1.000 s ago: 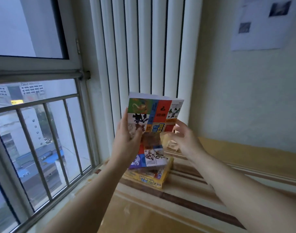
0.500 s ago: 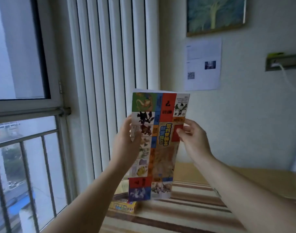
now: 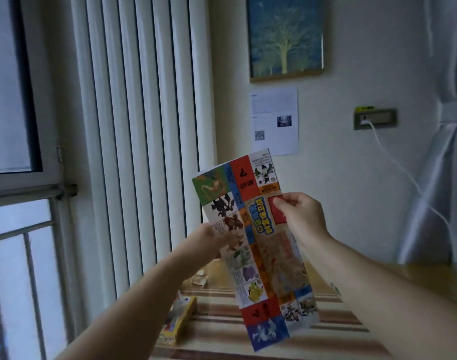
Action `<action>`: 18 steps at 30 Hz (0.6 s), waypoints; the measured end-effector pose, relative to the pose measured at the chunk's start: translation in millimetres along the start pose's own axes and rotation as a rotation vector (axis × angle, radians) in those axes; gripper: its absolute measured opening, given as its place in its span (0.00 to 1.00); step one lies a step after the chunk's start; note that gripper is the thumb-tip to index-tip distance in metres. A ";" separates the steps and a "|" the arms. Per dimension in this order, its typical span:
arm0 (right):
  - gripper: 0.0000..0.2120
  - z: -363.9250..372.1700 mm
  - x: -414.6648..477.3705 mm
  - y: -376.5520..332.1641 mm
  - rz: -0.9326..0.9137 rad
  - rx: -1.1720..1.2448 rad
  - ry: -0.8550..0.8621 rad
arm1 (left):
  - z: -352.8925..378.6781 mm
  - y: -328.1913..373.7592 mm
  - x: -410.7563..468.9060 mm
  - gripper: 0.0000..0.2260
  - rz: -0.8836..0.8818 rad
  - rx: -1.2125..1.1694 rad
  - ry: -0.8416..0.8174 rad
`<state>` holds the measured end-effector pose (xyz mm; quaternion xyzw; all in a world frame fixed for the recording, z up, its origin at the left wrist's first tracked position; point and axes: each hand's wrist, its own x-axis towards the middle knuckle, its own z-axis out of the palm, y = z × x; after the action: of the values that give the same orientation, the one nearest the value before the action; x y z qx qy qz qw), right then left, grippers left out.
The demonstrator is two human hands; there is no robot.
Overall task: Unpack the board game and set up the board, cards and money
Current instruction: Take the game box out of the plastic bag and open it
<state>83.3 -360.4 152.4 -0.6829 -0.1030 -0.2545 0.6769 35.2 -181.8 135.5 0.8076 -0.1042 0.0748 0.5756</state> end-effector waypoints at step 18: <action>0.59 15.0 -15.1 -15.9 -0.047 -0.312 -0.735 | -3.3 -5.9 5.7 0.12 -0.036 -0.030 0.301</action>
<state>65.8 -341.7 159.6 -0.8206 -0.3141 -0.0210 0.4769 42.2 -177.3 132.5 0.7803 -0.0036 0.1831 0.5979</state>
